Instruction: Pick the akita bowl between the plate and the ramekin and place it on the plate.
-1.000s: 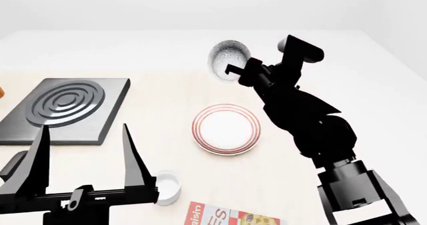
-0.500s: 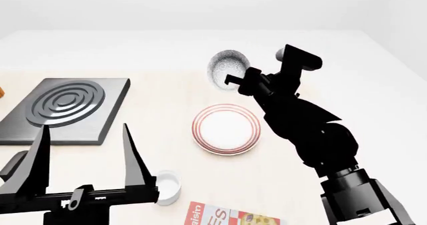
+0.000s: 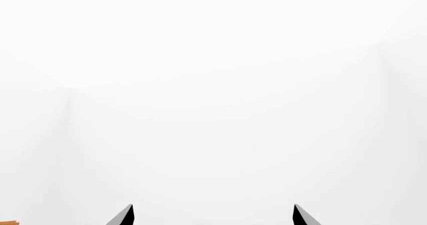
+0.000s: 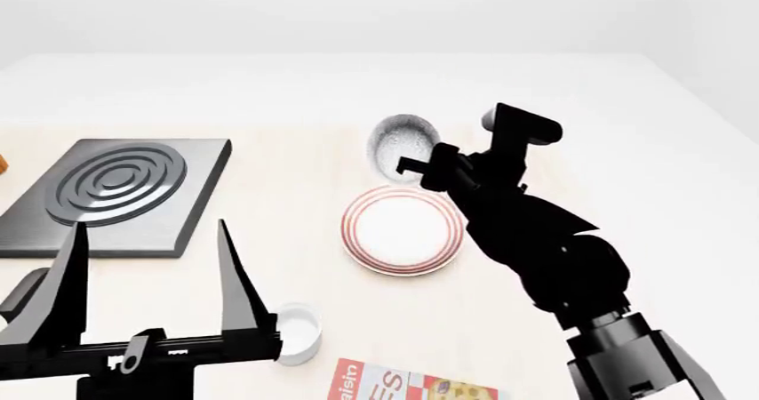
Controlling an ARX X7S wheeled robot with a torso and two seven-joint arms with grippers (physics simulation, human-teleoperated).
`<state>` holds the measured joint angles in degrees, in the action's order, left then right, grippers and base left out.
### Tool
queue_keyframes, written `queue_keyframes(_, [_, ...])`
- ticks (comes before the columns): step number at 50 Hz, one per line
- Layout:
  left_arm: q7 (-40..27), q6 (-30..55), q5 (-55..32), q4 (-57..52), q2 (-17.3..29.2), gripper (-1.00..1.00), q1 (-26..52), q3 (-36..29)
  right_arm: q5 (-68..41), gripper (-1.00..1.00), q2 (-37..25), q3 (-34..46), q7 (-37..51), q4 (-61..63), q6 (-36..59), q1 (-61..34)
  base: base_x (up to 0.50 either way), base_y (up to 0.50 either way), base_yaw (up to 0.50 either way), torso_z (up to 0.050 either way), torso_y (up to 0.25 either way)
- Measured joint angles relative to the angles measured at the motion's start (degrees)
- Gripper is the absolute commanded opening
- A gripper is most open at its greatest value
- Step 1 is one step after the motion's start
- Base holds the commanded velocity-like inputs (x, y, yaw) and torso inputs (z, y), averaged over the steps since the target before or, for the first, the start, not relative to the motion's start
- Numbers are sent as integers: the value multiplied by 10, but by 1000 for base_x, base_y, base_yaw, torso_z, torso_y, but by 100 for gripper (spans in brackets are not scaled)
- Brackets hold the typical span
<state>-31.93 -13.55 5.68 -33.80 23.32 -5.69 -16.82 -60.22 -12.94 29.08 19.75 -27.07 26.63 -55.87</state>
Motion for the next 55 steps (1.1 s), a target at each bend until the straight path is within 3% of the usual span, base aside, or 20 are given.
queue_keyframes(55, [-10,-12,1,15,6,100,3,-8,24,-100,-25,51,-27,4,15,27,0,0,0,0,1])
